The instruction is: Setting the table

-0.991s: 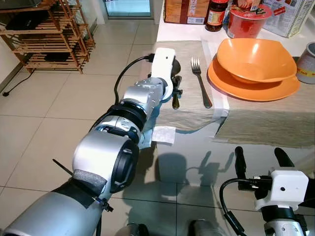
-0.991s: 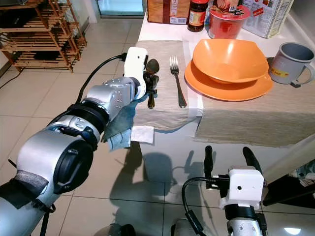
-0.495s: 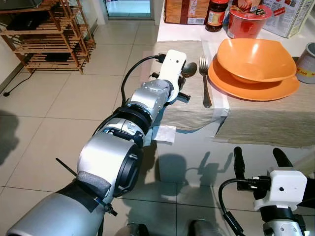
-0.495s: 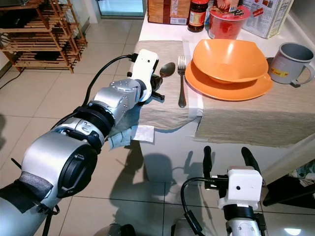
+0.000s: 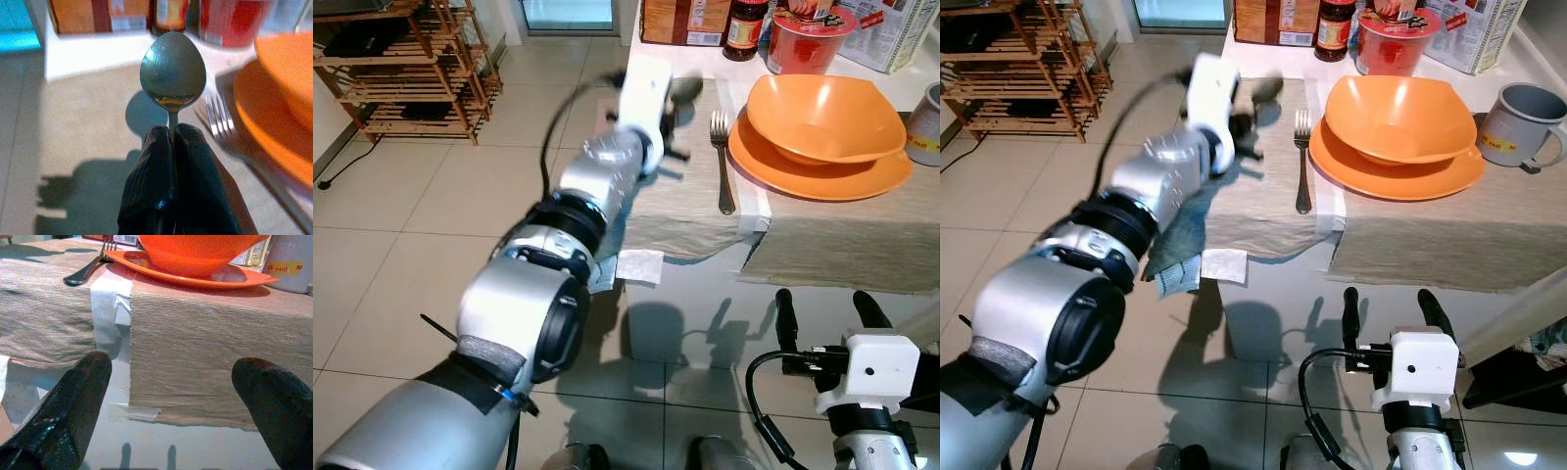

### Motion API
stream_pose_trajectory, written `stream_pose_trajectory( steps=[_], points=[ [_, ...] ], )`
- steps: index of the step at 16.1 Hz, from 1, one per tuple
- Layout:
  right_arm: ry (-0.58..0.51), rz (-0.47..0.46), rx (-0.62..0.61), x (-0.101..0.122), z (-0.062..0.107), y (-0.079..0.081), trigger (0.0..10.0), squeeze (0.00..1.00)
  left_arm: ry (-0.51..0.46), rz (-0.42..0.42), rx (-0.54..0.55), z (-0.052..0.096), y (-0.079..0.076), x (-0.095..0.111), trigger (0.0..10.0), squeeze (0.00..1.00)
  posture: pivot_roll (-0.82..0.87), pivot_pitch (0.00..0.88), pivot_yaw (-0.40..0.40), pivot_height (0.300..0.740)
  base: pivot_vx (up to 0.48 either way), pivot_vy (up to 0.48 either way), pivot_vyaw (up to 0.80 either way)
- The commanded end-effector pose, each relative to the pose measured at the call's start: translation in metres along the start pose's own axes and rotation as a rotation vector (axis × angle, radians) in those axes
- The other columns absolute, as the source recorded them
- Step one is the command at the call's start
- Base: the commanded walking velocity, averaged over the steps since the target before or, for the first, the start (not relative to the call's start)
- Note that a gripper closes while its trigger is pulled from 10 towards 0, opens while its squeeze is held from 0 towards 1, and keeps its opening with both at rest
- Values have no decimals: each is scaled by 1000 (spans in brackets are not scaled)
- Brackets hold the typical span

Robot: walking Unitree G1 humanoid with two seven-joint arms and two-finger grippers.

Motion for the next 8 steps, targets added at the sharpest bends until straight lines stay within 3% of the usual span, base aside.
stream_pose_trajectory(
  steps=[1,5,8],
  points=[
    [28,6,-6,-8,0,-1,10000,0,-63,-11,28,2,12,18,0,0,-252,109,80,740,0,0,0],
    [8,0,-2,-7,-8,0,10000,0,-107,-15,34,14,29,5,0,0,-223,85,82,740,0,0,0],
    [-21,-5,4,-4,-17,1,10000,0,-132,-27,58,37,49,-18,0,0,-193,57,85,740,0,0,0]
  ],
)
Point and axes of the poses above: a point about 5 cm out from each wrist's last joint towards the gripper, its own z axis pointing back from the gripper into the wrist, its own x axis along the axis of the wrist's last joint, y = z × x, the point moved 6 cm from there along -z, pointing out of the wrist towards the gripper, and after that the axes turned 14 degrees about -z, right-handed, at the moved point
